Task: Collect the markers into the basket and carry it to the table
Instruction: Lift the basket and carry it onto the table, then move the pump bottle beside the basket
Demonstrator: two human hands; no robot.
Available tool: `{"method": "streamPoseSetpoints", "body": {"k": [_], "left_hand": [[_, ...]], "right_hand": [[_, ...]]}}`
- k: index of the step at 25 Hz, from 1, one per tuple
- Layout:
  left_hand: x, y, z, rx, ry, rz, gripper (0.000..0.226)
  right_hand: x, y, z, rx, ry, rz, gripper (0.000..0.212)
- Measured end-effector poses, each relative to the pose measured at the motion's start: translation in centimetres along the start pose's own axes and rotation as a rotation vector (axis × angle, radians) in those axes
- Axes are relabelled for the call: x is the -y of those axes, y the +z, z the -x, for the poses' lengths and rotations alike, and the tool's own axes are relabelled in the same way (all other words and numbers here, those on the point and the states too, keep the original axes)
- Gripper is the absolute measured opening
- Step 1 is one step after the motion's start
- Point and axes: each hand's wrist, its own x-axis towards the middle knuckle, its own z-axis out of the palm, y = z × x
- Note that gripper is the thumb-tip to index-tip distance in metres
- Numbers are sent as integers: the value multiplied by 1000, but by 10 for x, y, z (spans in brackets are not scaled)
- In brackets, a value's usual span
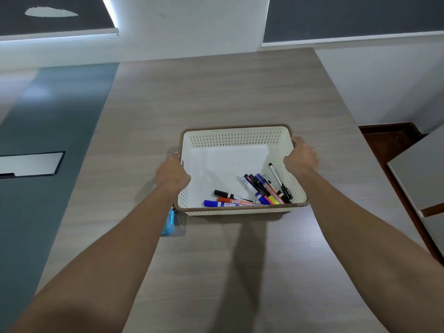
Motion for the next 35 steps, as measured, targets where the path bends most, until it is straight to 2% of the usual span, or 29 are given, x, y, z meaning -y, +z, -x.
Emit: {"method": "streamPoseSetpoints", "body": {"k": [6, 8, 11, 14, 17, 21, 28, 31, 35], "left_hand": [[7, -3, 6, 92, -12, -67, 79], [11, -6, 17, 10, -5, -68, 74], [26, -10, 48, -174, 18, 4, 54], [54, -14, 76, -206, -38, 21, 54], [80, -11, 92, -134, -118, -6, 65], [101, 0, 94, 26, -258, 63, 84], [123, 14, 89, 178, -375, 190, 71], [137, 14, 90, 121, -410, 272, 64], [143, 6, 95, -61, -379, 438, 49]], "right_hand": [[1, -6, 7, 129, 3, -61, 82], [6, -5, 20, 96, -14, -13, 83], [17, 6, 53, 15, -136, 86, 75], [35, 19, 91, 100, -233, 32, 68], [56, 32, 136, 209, -300, -63, 60], [79, 53, 176, 233, -425, -100, 56], [117, 68, 192, 225, -480, -133, 56], [137, 71, 193, 230, -503, -146, 53], [168, 80, 198, 281, -481, -242, 51]]}}
